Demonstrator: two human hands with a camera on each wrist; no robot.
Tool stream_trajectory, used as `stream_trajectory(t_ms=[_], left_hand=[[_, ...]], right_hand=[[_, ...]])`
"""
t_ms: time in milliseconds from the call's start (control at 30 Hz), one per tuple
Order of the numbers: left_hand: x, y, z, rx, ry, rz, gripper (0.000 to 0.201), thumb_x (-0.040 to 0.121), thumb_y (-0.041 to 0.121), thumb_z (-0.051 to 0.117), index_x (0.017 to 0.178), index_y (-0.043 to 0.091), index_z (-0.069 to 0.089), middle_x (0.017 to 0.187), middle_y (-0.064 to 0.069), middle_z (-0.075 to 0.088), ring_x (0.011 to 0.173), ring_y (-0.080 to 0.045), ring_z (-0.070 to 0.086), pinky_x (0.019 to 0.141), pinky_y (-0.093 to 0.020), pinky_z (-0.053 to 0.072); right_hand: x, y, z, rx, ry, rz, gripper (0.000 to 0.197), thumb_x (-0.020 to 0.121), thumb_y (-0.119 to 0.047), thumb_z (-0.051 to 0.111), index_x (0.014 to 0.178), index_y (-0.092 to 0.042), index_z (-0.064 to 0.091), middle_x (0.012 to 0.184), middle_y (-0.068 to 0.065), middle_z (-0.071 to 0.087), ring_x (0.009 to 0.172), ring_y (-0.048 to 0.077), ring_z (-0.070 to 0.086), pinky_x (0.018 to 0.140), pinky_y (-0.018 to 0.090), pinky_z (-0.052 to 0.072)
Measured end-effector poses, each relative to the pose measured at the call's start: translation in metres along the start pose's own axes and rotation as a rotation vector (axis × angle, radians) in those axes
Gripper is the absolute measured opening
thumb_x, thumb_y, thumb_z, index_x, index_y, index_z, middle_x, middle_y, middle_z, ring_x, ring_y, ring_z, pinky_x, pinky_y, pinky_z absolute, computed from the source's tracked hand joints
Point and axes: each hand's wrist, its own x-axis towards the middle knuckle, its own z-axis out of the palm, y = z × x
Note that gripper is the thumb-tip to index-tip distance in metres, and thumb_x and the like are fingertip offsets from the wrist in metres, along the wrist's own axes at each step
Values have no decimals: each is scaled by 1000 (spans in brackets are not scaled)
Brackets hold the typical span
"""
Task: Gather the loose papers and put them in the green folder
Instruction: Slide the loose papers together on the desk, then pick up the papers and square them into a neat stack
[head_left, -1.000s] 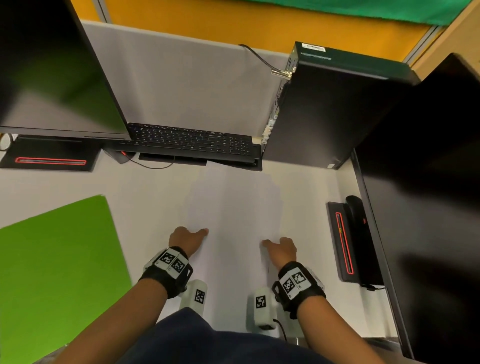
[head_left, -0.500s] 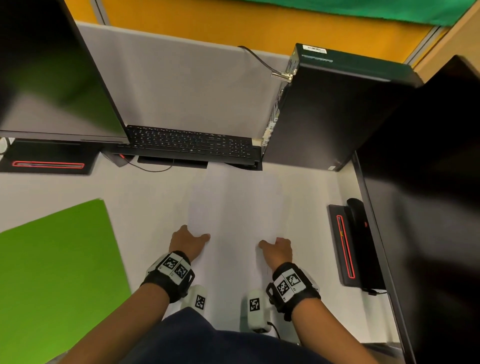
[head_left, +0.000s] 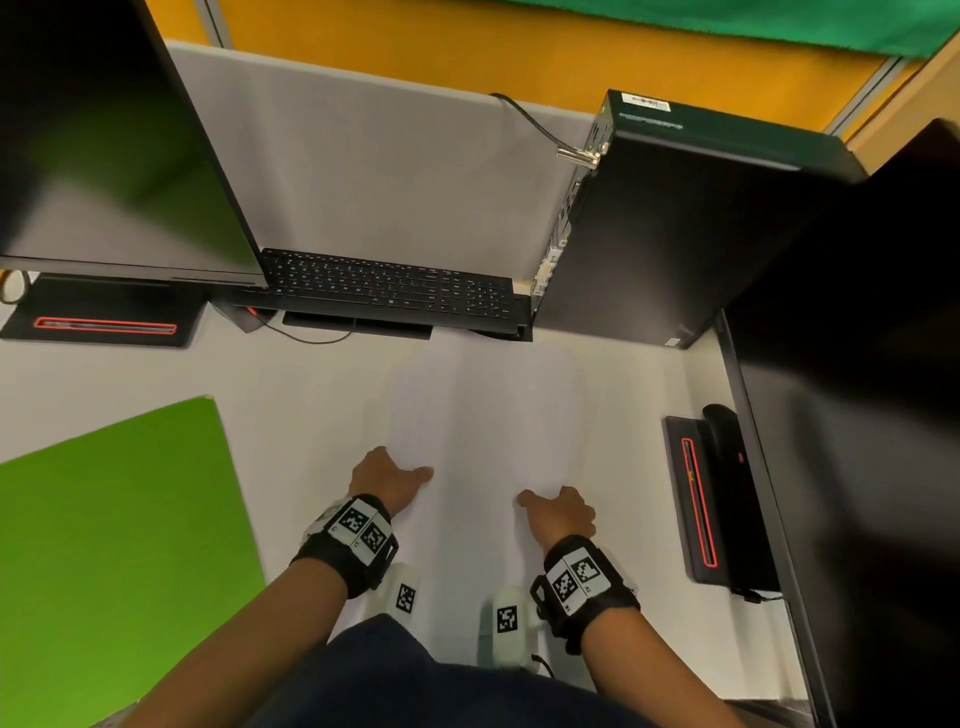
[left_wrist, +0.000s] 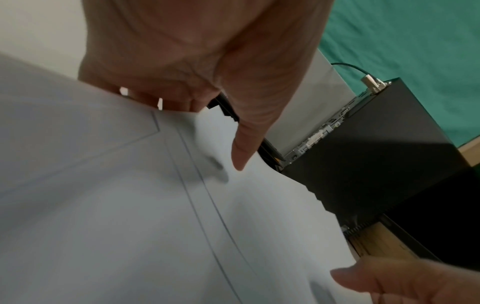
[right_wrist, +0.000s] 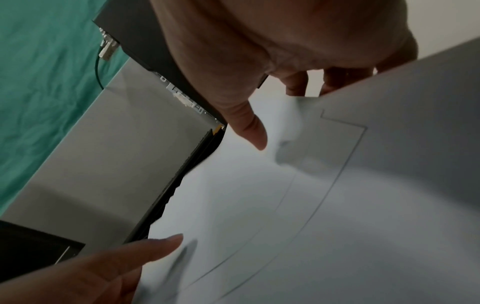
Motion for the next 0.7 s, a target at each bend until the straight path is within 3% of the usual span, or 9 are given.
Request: stream_trajectory(t_ms=[100,200,300,400,433,500,567,633,700], left_hand=[[-3,-1,3,139,-6,17,83,78,45,64,144,8,30,150,-14,33,137,-32,31,113,-43,31],[-14,0,11,208,80,83,77,79,39,64,141,9,30,148,-15,24,137,-33,22,108,-44,32],[-20,-1,19,148,21,158,73,79,35,66,137,5,32,146,-17,28,131,-33,35,106,-41,38],[-21,-2,18,80,-11,150,74,82,31,65,141,5,28,146,-18,29,128,-32,42,104,-35,39],[-20,-2,17,86,-8,148,76,83,31,64,143,5,25,148,-18,29,131,-32,40,106,-35,37],[-19,-2,15,108,1,146,78,83,33,62,145,6,22,149,-17,29,135,-32,34,109,-39,34],[-16,-3,13,193,47,133,76,82,37,61,144,10,26,150,-14,25,137,-33,25,109,-43,33],[-14,-6,8,292,101,123,74,80,41,61,142,15,31,151,-11,19,138,-32,18,109,-46,32],[-12,-10,4,315,119,120,71,79,40,63,140,15,36,150,-9,19,137,-31,20,108,-45,34]], right_hand=[[3,2,1,129,-14,-36,75,81,-21,67,142,-3,28,143,17,38,128,32,43,102,36,40],[0,5,2,220,-71,-32,79,81,-13,67,145,-3,22,143,15,41,128,31,44,104,34,39],[-2,6,-3,312,-80,20,77,76,-8,71,141,3,30,140,17,46,122,31,50,102,36,41],[-1,7,-13,406,-133,40,57,78,4,68,129,10,44,120,14,55,110,33,54,94,36,43],[-2,7,-15,420,-151,38,48,78,7,67,123,9,50,110,12,54,105,33,56,89,37,45],[0,11,-14,441,-198,40,25,72,10,70,94,0,62,99,12,58,91,30,60,81,36,50],[2,15,-9,472,-231,55,21,66,10,73,75,-5,61,91,13,62,89,31,60,90,42,50],[1,16,-9,426,-274,55,18,67,9,73,78,-3,63,88,11,61,85,28,57,86,38,46],[-1,16,-13,363,-308,33,24,72,6,71,94,3,66,91,10,60,83,25,56,75,30,43]])
